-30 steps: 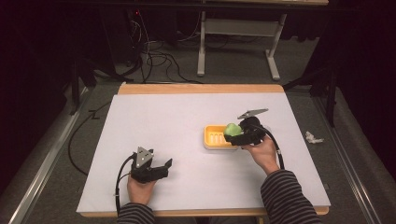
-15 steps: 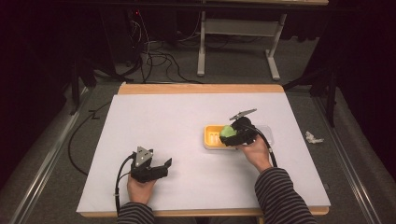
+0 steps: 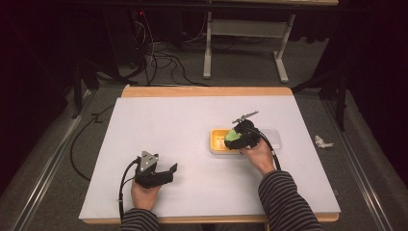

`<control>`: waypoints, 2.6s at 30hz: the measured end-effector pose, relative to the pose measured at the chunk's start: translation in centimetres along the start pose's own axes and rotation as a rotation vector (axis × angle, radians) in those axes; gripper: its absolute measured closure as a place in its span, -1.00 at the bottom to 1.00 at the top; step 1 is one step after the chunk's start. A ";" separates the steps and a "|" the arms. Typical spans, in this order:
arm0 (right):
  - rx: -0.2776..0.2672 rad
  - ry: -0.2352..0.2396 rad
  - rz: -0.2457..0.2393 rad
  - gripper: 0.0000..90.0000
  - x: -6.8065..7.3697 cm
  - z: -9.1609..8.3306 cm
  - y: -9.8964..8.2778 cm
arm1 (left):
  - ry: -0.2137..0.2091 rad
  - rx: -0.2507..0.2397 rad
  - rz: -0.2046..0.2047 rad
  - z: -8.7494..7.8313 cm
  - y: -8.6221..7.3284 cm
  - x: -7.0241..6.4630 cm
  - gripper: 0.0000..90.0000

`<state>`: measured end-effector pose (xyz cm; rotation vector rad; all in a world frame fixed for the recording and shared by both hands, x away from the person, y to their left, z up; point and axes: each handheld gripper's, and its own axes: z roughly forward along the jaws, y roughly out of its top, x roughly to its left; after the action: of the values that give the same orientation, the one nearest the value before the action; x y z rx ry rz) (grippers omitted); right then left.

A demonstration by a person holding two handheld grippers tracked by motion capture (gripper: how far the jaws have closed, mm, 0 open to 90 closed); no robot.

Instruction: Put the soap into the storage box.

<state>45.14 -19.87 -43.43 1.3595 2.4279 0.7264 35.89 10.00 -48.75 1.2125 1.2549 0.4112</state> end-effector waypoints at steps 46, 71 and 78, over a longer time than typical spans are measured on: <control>-0.255 0.019 0.026 -0.24 -1.2 -5.9 -1.7 | 0.009 0.007 -0.002 0.1 0.0 0.0 -0.64; -0.370 0.018 0.076 -0.23 -3.3 -10.7 -4.4 | 0.008 0.015 0.013 0.2 -0.1 -0.1 -0.63; -0.393 0.016 0.068 -0.22 -3.3 -11.6 -4.9 | 0.004 0.013 0.013 0.1 -0.1 -0.1 -0.63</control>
<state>38.07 -28.24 -36.40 1.2807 2.1072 1.1614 35.93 9.80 -48.84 1.2316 1.2555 0.4162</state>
